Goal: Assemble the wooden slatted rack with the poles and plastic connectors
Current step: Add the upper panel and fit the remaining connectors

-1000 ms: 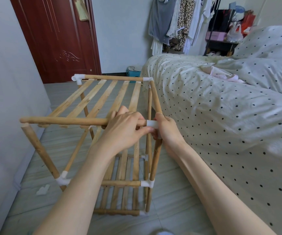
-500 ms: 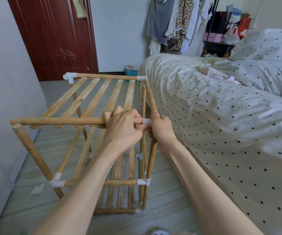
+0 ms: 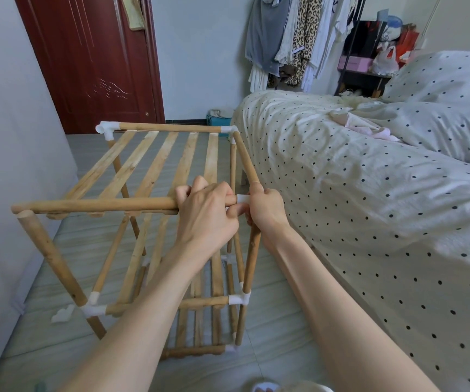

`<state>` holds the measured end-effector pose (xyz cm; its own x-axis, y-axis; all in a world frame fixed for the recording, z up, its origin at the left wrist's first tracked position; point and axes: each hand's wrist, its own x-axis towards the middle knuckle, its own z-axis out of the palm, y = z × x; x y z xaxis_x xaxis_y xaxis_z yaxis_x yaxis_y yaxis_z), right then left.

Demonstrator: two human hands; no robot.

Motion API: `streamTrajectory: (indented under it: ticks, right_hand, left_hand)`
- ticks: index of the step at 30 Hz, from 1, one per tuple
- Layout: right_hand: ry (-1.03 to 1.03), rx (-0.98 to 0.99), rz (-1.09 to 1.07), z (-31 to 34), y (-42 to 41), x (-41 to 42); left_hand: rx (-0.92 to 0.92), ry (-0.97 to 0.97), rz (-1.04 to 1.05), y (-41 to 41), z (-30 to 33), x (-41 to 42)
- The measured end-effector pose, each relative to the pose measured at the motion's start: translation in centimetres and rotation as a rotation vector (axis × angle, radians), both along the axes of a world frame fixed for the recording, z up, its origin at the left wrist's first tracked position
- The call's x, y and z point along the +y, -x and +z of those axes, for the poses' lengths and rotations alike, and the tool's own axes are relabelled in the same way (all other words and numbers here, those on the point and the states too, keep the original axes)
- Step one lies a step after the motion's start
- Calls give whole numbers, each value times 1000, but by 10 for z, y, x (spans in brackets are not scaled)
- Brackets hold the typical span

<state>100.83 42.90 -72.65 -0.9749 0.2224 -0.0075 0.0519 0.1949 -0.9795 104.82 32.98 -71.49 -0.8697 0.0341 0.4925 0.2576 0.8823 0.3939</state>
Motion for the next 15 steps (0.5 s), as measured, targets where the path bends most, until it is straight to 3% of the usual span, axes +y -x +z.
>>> streamTrajectory:
  ticks: [10,15]
  right_hand:
    - [15,-34,11,0,1,-1]
    - [34,-48,22,0,2,0]
  left_hand:
    - [35,-63,-6,4,-6,-7]
    - [58,2,-29,9,-10,-9]
